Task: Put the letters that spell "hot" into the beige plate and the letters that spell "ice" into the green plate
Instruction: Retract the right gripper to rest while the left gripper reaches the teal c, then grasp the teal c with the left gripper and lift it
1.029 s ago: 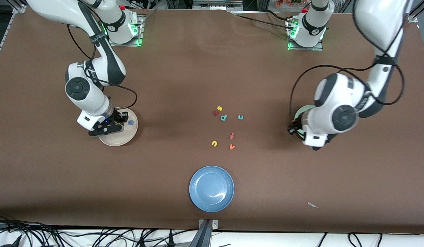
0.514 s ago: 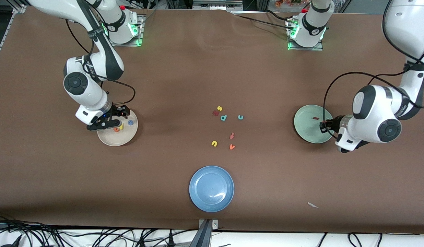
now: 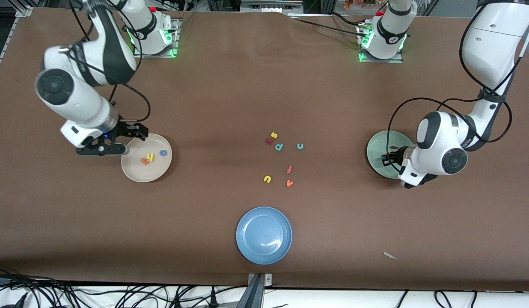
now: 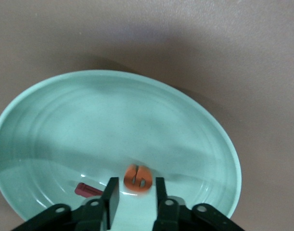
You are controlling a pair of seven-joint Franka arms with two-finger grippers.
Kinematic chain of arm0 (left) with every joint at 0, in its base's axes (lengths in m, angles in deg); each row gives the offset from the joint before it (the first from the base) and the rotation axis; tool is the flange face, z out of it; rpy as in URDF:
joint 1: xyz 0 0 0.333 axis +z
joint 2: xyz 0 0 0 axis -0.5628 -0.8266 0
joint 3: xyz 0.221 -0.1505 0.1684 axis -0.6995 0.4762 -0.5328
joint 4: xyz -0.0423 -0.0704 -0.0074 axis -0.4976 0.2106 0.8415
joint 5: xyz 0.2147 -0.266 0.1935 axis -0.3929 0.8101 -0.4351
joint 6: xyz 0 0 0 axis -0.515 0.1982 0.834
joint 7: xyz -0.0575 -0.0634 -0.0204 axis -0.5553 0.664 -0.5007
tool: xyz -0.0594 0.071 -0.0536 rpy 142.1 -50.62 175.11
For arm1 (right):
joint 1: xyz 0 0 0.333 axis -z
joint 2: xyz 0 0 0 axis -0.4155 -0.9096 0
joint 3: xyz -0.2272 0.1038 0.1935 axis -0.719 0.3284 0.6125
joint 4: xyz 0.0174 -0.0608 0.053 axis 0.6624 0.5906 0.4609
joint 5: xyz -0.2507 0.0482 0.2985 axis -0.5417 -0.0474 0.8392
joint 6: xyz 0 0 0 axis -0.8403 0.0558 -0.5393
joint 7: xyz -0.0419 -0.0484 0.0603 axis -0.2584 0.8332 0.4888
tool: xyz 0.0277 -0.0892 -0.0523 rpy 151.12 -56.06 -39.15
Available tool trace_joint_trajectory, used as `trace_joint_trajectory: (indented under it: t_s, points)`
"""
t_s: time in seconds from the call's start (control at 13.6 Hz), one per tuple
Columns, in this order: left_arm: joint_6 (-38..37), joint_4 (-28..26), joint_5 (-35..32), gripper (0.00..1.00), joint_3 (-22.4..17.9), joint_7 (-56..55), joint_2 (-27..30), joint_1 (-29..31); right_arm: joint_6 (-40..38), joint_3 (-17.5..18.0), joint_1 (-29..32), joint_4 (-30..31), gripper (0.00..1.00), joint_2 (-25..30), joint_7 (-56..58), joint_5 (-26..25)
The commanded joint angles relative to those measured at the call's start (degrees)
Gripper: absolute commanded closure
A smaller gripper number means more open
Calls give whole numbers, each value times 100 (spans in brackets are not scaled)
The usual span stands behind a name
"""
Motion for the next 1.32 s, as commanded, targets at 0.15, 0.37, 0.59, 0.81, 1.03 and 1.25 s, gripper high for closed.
trace_joint_trajectory:
  t_s: [0.15,0.37,0.59,0.81,1.03,1.25]
  points:
    - [-422,184,-25,0,103,-191,430,-55,-1458,22,31,-1209,0,118,-47,169]
    - [-889,273,-15,0,883,-1410,598,-21,-1600,-153,22,-1342,0,189,-12,265]
    - [-803,273,107,0,1675,-2807,590,-73,-1582,-486,-31,-1342,0,189,408,530]
    - [-22,159,99,0,2064,-3802,424,-440,-1600,-962,-374,-1342,0,198,525,539]
    - [1049,19,-172,0,2002,-4524,116,-1030,-1635,-936,-391,-1429,0,181,525,539]
    - [1316,1,-1285,0,2002,-5252,-306,-1198,-1670,-901,-453,-1491,0,163,498,547]
